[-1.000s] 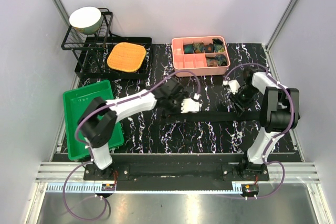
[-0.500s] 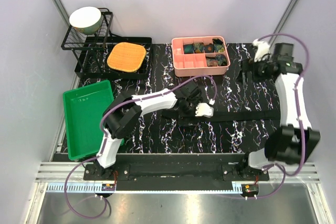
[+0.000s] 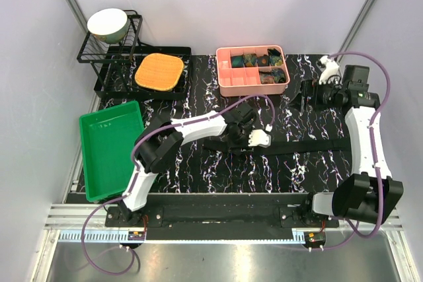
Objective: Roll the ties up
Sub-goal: Roll the tie at the center of the board.
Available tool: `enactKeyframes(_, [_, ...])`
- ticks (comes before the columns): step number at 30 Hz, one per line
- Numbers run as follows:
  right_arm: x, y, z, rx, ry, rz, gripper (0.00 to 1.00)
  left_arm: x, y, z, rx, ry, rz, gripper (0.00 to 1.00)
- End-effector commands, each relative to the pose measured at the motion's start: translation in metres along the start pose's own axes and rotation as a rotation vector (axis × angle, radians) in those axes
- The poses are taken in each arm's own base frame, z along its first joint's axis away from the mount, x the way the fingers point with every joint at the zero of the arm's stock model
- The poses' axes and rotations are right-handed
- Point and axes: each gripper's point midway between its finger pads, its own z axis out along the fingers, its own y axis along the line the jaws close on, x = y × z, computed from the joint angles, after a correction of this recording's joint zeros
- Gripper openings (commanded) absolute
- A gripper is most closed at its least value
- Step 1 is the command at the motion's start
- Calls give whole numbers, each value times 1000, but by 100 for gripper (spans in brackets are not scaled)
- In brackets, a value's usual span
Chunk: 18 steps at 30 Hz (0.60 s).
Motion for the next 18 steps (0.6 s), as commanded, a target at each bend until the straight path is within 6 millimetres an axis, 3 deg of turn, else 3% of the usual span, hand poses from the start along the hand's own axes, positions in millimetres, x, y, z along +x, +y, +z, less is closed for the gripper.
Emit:
enactKeyframes(1, [29, 18, 5, -106, 80, 53, 100, 1, 7, 5, -6, 1, -29, 42])
enactKeyframes(6, [56, 14, 16, -123, 161, 110, 100, -5, 16, -5, -36, -31, -74, 30])
enactKeyframes(8, [67, 11, 23, -132, 203, 141, 100, -7, 23, -9, -62, -41, -94, 31])
enactKeyframes(10, [77, 6, 30, -143, 250, 175, 98, -12, 25, -14, -75, -59, -113, 46])
enactKeyframes(11, [80, 7, 31, -155, 269, 181, 97, -16, 25, -16, -72, -72, -114, 68])
enactKeyframes(14, [87, 4, 37, -169, 313, 207, 95, -28, 24, -20, -68, -118, -105, 98])
enactKeyframes(18, [85, 2, 40, -179, 322, 213, 96, -45, 26, -14, -71, -150, -97, 99])
